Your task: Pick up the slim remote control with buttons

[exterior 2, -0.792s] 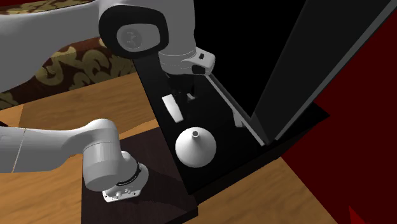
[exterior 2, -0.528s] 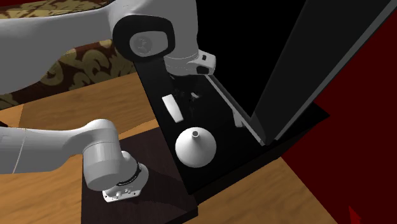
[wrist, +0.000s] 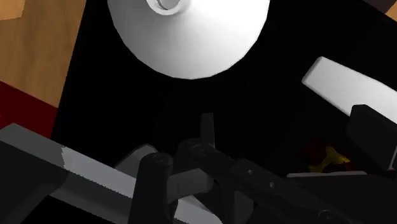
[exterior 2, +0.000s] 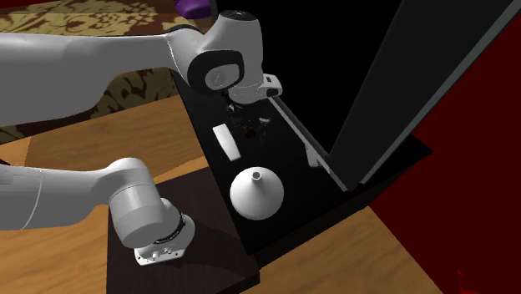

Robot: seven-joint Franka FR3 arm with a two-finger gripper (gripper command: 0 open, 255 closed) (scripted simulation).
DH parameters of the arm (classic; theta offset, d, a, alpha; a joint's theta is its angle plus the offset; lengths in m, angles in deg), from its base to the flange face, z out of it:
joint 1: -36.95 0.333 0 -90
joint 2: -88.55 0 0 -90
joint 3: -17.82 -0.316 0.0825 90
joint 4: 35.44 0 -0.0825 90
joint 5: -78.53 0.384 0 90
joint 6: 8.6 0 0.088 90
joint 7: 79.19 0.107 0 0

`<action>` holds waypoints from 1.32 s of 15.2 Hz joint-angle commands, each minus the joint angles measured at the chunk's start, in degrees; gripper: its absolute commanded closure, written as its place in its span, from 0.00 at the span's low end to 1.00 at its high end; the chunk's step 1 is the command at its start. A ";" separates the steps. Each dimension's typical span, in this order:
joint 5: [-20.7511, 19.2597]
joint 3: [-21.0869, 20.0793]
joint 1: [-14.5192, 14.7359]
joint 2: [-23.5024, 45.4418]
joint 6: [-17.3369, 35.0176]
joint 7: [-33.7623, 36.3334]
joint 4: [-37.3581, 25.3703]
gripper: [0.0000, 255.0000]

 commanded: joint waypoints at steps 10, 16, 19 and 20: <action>3.12 -2.18 11.76 10.20 17.37 -17.97 6.78 0.00; 5.27 -3.99 18.26 15.80 26.43 -27.83 10.14 0.00; 6.48 -5.07 21.49 18.59 30.94 -32.88 11.82 0.00; 6.85 -5.39 22.43 19.39 32.24 -34.34 12.32 0.00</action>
